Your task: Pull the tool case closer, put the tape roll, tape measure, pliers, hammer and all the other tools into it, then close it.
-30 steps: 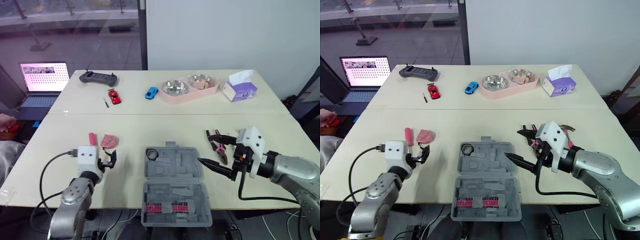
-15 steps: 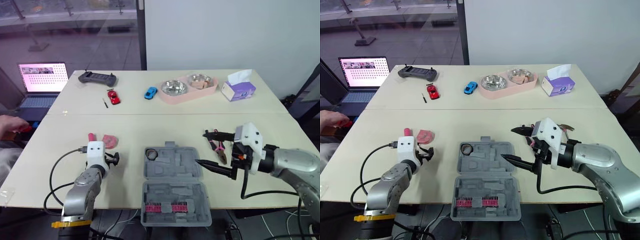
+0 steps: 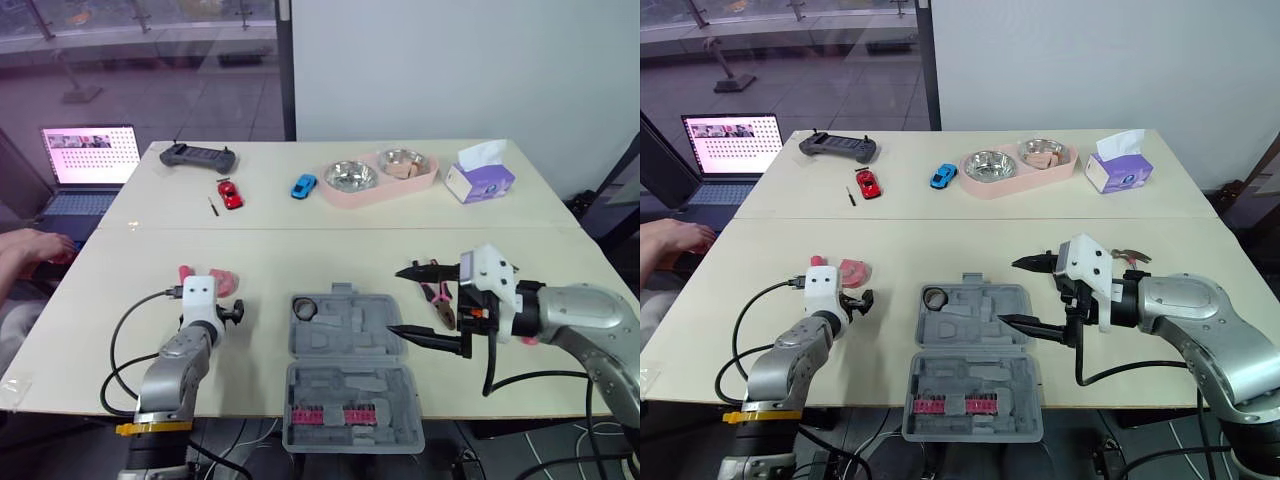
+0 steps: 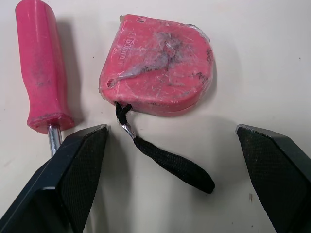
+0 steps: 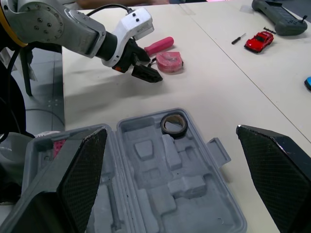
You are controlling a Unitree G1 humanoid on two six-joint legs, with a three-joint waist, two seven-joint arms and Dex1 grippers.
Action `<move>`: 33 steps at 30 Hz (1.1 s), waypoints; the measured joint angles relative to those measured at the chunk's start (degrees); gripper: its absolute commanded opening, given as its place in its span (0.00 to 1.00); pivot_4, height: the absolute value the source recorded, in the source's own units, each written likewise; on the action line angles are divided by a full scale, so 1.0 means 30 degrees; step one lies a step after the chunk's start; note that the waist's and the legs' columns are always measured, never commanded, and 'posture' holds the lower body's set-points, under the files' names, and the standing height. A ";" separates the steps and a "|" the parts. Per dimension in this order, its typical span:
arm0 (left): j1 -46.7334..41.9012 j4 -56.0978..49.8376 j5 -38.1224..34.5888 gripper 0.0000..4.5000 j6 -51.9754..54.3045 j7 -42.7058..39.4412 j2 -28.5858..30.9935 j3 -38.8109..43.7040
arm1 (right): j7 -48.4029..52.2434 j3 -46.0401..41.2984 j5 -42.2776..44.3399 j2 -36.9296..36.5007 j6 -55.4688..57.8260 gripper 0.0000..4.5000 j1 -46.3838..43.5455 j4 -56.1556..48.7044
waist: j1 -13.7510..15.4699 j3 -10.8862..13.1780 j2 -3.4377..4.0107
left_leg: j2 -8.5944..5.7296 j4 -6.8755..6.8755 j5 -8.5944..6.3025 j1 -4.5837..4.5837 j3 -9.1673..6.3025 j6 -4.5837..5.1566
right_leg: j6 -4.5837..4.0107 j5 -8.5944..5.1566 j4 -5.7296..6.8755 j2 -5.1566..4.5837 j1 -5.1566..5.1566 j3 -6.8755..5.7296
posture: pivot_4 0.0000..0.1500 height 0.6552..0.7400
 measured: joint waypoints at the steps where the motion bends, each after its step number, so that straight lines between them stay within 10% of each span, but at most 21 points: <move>1: -0.0085 0.0078 -0.0014 0.98 0.0046 0.0007 0.0000 0.0048 | -0.0031 0.0000 -0.0054 0.0000 0.0001 1.00 0.0000 0.0000 | -0.0004 -0.0001 0.0002 | 0.0000 0.0001 0.0001 0.0002 0.0000 -0.0001 | 0.0000 0.0001 0.0002 0.0001 -0.0001 0.0000 | 1.00 1.00; 7: -0.0555 0.0718 -0.0126 0.79 0.0114 -0.0119 0.0123 0.0516 | -0.0173 0.0000 -0.0232 0.0002 0.0002 1.00 0.0003 0.0000 | -0.0025 -0.0037 0.0062 | 0.0002 0.0000 0.0002 0.0009 0.0000 -0.0002 | 0.0001 0.0000 0.0012 0.0001 0.0000 0.0000 | 1.00 1.00; 14: -0.0767 0.1205 -0.0144 0.01 0.0136 -0.0105 0.0452 0.1333 | -0.0498 0.0000 -0.0264 0.0004 0.0022 1.00 0.0011 -0.0044 | 0.0016 -0.0041 0.0069 | -0.0011 -0.0001 0.0001 0.0006 0.0000 -0.0003 | 0.0006 -0.0003 0.0006 -0.0003 0.0002 0.0000 | 1.00 1.00; 33: 0.2892 -0.2137 -0.0398 0.01 -0.0735 -0.2343 0.1065 0.0530 | -0.0786 -0.0128 -0.0440 -0.0056 0.0251 1.00 0.0303 -0.0051 | -0.0079 -0.0035 0.0068 | -0.0007 -0.0016 -0.0027 -0.0024 0.0005 0.0009 | 0.0013 -0.0008 -0.0043 -0.0025 -0.0023 0.0021 | 1.00 1.00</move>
